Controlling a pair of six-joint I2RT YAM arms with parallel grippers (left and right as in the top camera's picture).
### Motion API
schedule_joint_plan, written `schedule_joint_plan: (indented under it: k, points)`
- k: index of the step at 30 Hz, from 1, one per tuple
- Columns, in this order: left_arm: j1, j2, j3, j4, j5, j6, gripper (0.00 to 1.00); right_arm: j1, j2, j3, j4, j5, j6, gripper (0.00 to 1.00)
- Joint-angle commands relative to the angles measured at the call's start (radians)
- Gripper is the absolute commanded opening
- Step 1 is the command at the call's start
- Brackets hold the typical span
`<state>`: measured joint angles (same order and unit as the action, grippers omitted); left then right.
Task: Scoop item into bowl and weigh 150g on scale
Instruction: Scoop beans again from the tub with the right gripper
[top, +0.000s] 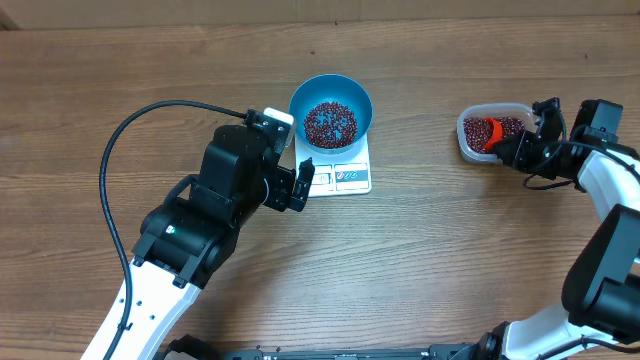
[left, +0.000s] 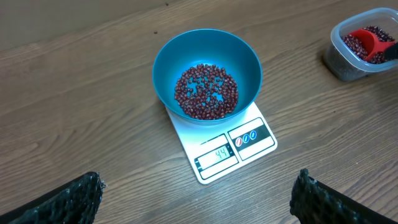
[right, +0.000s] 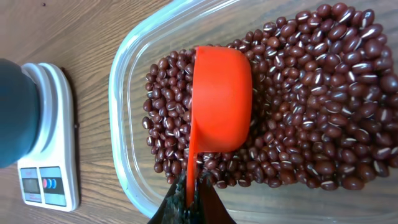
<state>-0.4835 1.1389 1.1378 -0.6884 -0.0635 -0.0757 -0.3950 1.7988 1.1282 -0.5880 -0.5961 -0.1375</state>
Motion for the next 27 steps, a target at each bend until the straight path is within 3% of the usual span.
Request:
schedule_joint_plan:
  k: [1,27]
  points:
    - [0.005,-0.013,0.002,0.000,0.009,-0.007,1.00,-0.005,0.064,-0.016,-0.020,-0.006,0.007,0.04]
    - [0.005,-0.013,0.002,0.000,0.009,-0.007,1.00,-0.090,0.140,-0.016,0.033,-0.270,0.033,0.04]
